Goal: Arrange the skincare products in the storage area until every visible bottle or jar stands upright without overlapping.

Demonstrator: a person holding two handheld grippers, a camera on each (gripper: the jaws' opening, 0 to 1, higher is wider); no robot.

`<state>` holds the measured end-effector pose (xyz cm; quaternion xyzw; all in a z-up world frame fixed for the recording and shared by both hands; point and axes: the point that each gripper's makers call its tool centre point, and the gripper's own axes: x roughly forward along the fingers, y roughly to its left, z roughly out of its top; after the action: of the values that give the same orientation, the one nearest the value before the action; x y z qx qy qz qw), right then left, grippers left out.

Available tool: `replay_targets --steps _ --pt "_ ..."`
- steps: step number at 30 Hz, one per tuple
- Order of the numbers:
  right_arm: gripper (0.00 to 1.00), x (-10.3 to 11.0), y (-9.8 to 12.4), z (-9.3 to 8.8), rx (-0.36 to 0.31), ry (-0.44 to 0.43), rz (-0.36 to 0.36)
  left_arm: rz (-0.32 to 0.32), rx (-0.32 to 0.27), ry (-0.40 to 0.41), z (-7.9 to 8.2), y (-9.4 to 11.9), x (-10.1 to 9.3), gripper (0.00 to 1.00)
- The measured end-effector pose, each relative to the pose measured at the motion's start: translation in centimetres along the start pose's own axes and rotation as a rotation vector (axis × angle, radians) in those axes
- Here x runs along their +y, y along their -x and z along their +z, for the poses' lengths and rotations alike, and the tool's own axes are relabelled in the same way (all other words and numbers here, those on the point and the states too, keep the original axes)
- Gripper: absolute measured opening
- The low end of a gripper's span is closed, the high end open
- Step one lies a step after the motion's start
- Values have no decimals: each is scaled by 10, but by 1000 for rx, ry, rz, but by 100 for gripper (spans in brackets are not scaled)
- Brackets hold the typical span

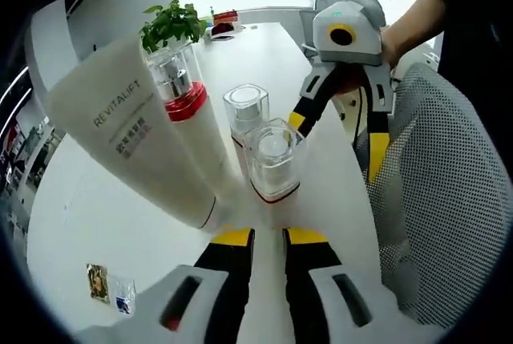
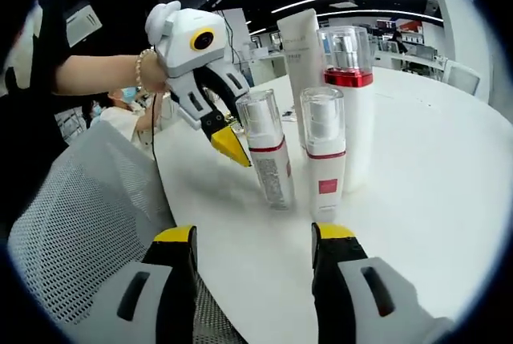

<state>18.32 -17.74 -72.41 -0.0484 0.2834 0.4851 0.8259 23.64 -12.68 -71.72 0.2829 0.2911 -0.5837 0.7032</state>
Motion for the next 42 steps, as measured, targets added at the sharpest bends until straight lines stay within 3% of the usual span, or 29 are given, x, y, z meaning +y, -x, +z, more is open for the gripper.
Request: replay_targets --steps 6,10,13,15,23,31,37,42 --pt "58 6 -11 10 -4 43 25 93 -63 192 5 2 -7 20" --pt "60 6 -18 16 2 80 36 175 -73 269 5 3 -10 21" --pt "61 7 -23 18 12 113 37 261 -80 368 -1 1 -5 23" --pt "61 7 -25 18 19 123 35 286 -81 430 0 1 -7 22" --pt "62 12 -33 23 23 156 49 339 -96 434 7 -4 -5 23" --pt "63 22 -36 26 27 165 60 309 -87 377 10 -8 -4 21" --pt "67 27 -40 31 40 165 53 165 -85 242 6 -5 -4 17" --pt "67 33 -43 33 39 148 60 1 -79 140 2 -1 -9 16"
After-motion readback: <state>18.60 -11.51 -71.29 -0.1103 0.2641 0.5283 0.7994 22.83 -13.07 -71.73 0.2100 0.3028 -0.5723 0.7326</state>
